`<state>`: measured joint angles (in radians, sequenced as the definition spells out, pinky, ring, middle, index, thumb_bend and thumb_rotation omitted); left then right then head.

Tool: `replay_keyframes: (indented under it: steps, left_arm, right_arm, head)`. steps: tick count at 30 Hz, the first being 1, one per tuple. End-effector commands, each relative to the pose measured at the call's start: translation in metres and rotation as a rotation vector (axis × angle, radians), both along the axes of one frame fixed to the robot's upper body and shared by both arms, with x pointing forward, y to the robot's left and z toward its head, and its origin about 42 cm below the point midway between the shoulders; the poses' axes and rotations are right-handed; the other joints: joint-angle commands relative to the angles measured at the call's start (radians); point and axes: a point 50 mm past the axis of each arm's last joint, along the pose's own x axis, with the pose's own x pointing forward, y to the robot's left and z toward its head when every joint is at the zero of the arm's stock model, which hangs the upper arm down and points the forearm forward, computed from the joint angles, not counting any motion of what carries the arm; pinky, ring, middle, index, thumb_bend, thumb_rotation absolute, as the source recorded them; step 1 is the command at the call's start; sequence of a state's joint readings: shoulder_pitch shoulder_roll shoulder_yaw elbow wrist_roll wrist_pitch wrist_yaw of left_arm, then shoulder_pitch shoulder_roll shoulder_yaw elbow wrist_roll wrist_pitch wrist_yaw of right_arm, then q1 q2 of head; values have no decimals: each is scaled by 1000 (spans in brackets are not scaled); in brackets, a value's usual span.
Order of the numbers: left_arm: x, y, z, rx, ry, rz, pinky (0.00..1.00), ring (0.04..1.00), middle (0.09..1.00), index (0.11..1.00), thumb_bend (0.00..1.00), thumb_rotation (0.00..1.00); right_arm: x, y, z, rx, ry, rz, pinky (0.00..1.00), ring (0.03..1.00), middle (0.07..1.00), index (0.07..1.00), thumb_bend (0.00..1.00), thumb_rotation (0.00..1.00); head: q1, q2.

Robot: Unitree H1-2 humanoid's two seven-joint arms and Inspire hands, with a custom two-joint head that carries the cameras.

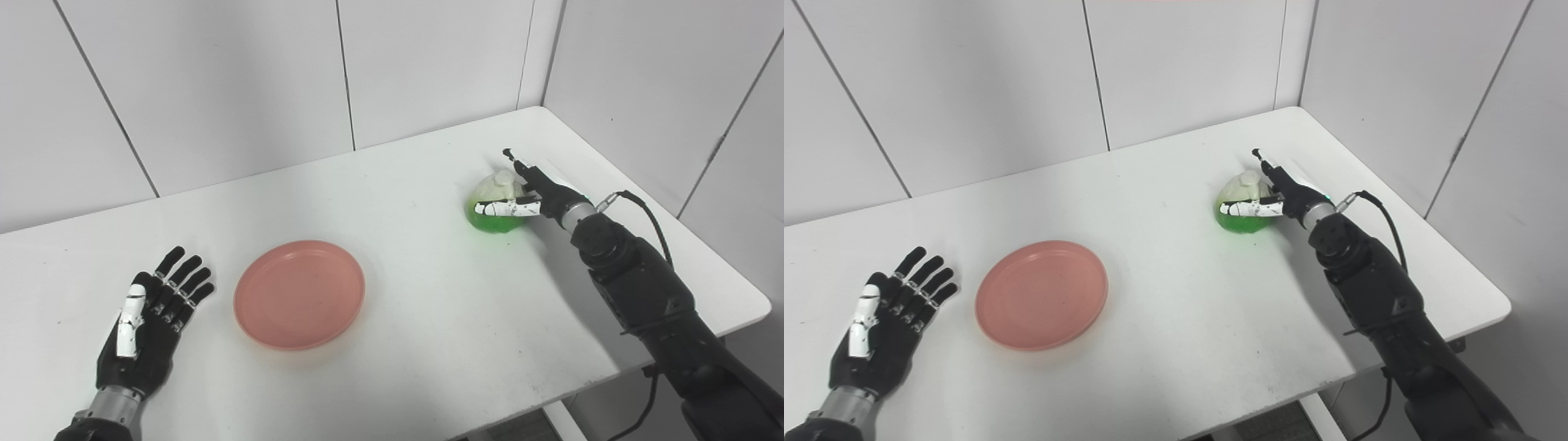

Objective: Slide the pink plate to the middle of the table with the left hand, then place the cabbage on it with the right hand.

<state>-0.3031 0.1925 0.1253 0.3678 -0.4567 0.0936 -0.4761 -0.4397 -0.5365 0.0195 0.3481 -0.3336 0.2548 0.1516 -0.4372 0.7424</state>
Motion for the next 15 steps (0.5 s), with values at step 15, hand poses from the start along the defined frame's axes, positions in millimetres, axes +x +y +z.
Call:
replay_keyframes:
  steps: [15]
  left_arm:
    - [-16, 7, -37, 6, 146, 10, 844, 855, 865, 869, 479, 869]
  right_arm:
    - [19, 12, 12, 35, 9, 115, 876, 933, 965, 992, 1000, 461]
  head:
    - [12, 0]
